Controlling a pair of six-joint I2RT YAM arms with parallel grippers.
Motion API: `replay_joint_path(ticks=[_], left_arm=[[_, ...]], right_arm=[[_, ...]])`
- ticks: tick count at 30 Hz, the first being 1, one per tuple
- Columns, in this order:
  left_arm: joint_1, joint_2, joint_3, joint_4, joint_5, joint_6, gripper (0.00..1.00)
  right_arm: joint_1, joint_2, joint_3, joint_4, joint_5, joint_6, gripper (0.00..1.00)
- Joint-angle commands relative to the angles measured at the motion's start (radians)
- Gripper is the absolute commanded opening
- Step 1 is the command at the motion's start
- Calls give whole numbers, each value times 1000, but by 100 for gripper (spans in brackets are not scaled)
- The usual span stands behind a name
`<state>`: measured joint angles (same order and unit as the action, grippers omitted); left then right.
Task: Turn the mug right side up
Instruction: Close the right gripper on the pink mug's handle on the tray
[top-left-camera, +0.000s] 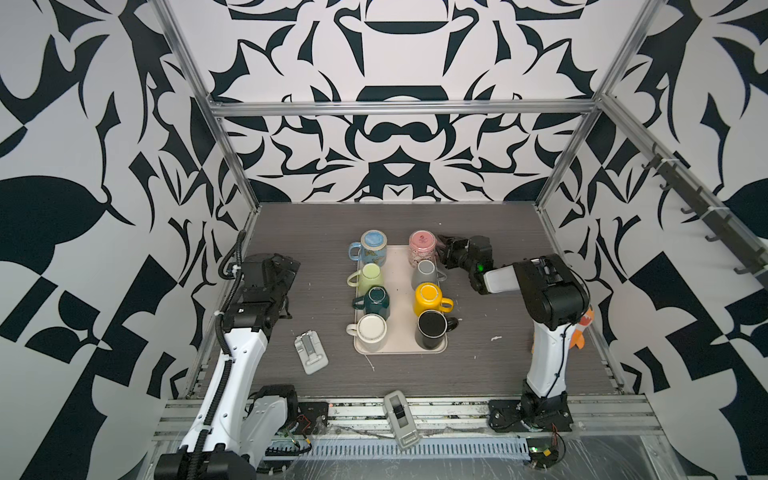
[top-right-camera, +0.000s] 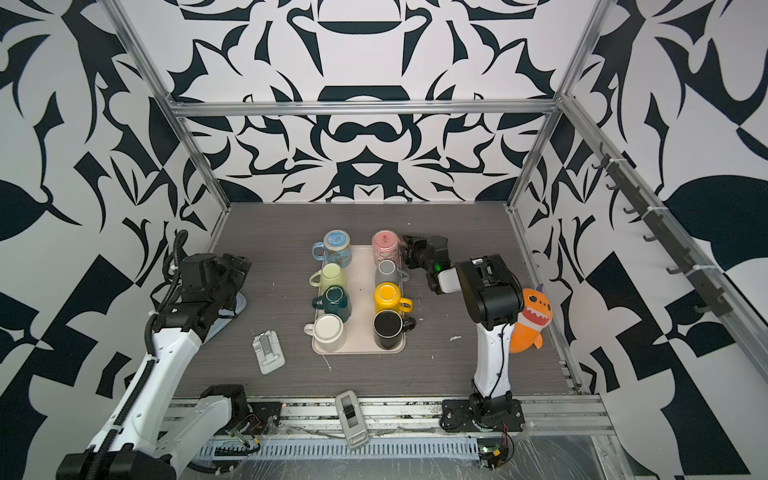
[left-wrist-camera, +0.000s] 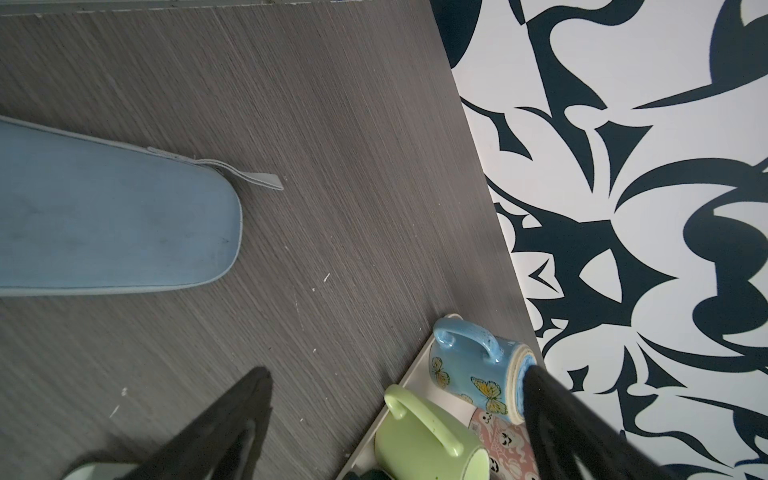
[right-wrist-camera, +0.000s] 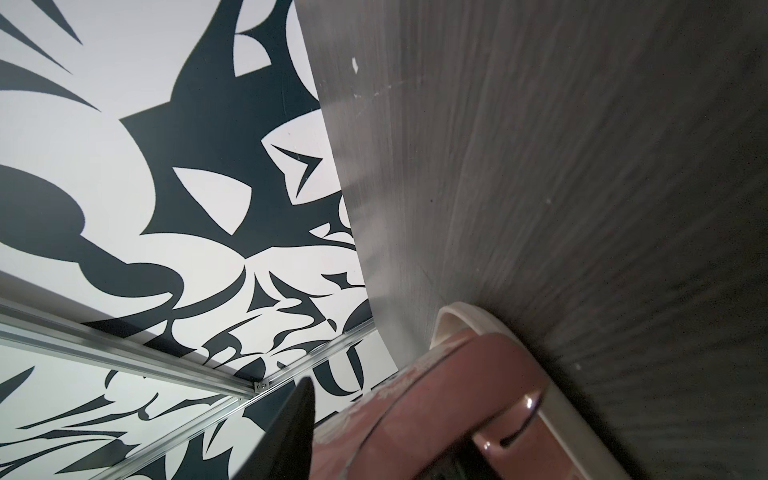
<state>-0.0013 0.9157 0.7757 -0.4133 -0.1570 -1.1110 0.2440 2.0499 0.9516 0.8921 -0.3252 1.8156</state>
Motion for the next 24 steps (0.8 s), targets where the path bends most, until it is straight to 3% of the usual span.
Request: replay_joint_path(ticks=[1, 18, 24], left_arm=[[-2, 0, -17, -25, -15, -15, 97], [-3, -5, -17, -29, -22, -16, 97], [-2, -10, -18, -35, -30, -13, 97]], right_arm=[[7, -5, 32, 58, 11, 10, 40], [15, 48, 53, 118, 27, 45, 17], [15, 93, 94, 172, 34, 78, 0]])
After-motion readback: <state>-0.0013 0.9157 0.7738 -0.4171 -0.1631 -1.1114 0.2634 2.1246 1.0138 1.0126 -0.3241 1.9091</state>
